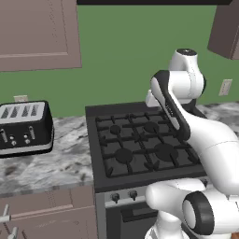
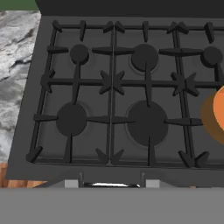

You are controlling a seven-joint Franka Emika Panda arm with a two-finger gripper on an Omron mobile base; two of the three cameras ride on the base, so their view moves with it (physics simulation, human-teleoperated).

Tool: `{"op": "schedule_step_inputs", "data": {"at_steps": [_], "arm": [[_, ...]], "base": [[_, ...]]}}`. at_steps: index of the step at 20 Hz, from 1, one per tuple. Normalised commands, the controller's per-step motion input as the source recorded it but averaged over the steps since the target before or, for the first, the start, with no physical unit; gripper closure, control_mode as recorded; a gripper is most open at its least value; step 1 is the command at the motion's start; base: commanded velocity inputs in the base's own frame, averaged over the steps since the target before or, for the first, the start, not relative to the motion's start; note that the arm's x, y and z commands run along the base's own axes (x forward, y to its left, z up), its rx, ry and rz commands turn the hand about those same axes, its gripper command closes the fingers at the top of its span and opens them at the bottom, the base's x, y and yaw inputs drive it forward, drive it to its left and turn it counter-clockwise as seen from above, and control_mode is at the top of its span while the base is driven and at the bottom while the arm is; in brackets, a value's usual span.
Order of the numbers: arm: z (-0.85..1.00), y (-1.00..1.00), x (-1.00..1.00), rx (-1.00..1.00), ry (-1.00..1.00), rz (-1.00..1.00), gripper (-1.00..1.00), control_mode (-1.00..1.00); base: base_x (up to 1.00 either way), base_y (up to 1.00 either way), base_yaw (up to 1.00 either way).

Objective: Retrieve the fish from the fridge and place it on the saucepan with marinade on the stove.

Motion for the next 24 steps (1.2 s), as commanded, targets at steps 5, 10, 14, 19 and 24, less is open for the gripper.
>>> {"op": "schedule_step_inputs", "data": {"at_steps": [5,10,14,19,24], "arm": [[0.0,0.0,-0.15,0.0,-0.03,0.0,-1.0,-1.0],[0.0,0.0,0.0,0.0,0.0,0.0,-1.0,-1.0],[0.0,0.03,-0.31,0.0,-0.04,0.04,-1.0,-1.0],[0.0,0.0,0.0,0.0,0.0,0.0,-1.0,1.0],[0.0,0.0,0.0,0.0,0.0,0.0,-1.0,1.0]], "base": [[0.0,0.0,0.0],[0.0,0.0,0.0],[0.0,0.0,0.0],[-0.87,0.01,0.51],[-0.35,-0.02,0.79]]}}
